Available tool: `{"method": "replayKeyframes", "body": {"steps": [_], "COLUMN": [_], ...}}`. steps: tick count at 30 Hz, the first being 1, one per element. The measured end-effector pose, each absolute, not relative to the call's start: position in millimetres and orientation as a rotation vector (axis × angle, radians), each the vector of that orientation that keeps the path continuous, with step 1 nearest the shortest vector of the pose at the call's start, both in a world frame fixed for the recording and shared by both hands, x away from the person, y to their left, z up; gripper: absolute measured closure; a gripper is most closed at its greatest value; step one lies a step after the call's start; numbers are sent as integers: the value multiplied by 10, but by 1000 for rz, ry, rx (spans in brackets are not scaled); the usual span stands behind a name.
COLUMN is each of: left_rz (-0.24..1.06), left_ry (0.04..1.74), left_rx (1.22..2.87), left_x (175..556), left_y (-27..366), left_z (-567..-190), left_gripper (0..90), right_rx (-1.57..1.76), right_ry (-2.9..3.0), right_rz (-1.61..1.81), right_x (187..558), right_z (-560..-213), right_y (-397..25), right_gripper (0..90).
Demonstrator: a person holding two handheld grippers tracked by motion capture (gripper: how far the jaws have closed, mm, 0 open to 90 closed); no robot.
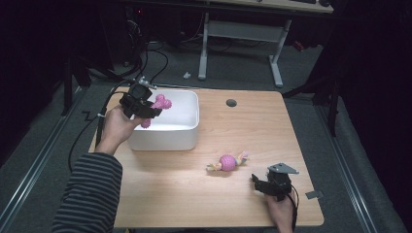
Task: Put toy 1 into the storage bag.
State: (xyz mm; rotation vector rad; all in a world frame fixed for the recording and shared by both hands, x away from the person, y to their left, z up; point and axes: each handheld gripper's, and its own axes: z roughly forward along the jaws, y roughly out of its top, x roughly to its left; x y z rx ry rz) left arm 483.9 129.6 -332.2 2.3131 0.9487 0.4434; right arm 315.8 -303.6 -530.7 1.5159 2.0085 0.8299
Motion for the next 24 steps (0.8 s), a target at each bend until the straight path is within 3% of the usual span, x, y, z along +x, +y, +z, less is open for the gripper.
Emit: {"method": "replayKeyframes", "body": {"steps": [24], "left_rz": [451], "left_ry": [965], "left_rx": [2379], "left_x": [5075], "left_y": [1115], "left_z": [-3615], "left_gripper": [580], "right_rx": [1515], "right_ry": [2010], "right_rz": [831], "right_x": [3157], "right_z": [-5307], "right_y": [-3033], "right_gripper": [245]}}
